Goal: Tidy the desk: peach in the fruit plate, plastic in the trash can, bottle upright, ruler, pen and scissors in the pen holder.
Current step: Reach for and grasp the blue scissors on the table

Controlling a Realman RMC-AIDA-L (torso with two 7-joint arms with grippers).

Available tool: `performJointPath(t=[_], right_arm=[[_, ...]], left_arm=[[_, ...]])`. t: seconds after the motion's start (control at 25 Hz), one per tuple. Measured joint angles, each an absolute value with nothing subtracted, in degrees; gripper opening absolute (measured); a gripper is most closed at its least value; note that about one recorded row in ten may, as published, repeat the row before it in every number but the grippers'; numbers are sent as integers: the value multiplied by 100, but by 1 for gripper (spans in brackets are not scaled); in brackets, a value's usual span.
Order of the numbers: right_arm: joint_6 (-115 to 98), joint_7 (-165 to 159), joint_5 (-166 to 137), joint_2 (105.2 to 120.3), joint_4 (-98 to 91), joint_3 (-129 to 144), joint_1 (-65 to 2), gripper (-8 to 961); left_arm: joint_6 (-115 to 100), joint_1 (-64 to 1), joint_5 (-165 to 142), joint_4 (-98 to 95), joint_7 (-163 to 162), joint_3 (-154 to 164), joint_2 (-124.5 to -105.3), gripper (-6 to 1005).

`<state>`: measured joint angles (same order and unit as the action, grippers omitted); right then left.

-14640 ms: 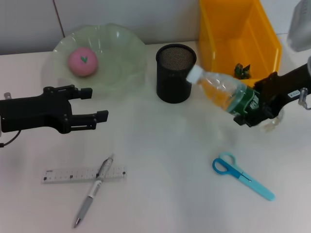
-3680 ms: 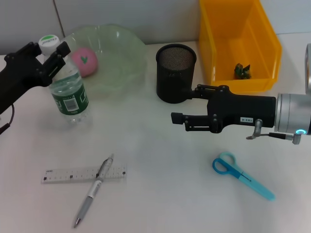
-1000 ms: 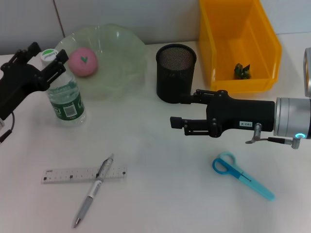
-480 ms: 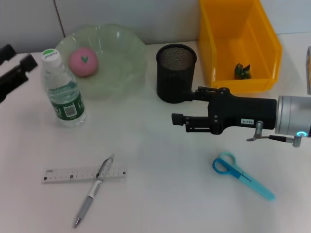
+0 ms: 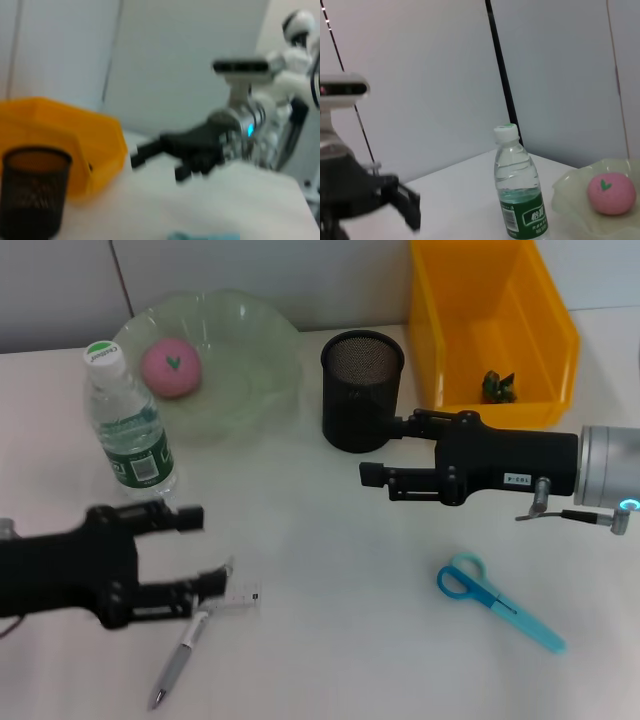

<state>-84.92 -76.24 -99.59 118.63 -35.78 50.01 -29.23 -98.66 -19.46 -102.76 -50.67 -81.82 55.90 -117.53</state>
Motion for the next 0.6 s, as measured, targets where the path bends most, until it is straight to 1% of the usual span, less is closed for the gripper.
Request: performJointPath(t=[0.04, 0.08, 0.28, 0.4, 0.44, 0.48, 0.56, 0.6], right_arm=[[-8492, -7624, -9959, 11863, -3578, 5001, -2923, 772], [-8508, -7686, -9970, 11858, -3608, 5002, -2919, 772], [-8670, -8285, -10174, 11826, -3949, 5073, -2908, 772], [-9105, -9149, -10654, 11838, -4729, 5077, -2888, 771], [-9105, -9149, -10654, 11838, -4729, 5077, -2888, 771], [-9390, -9786, -11037, 11862, -5283, 5089, -2885, 771], [-9518, -10103, -11228, 11871, -5537, 5114, -2892, 771], [-9743, -10870, -11651, 11881, -6144, 5236, -2922, 771]], left_arm=[[-9866, -1946, -10276, -5067, -8182, 5590, -11753, 797], [-9822, -1959, -10525, -5177, -8182, 5610, -11828, 797], [-9766, -1995, -10618, -5193, -8152, 5636, -11852, 797], [-9758, -2028, -10596, -5165, -8082, 5641, -11854, 797], [-9758, -2028, -10596, -5165, -8082, 5641, -11854, 797], [-9741, -2050, -10600, -5134, -8031, 5643, -11854, 797], [-9723, -2057, -10602, -5108, -7997, 5644, -11854, 797], [-9683, -2084, -10597, -5039, -7928, 5641, -11854, 797]])
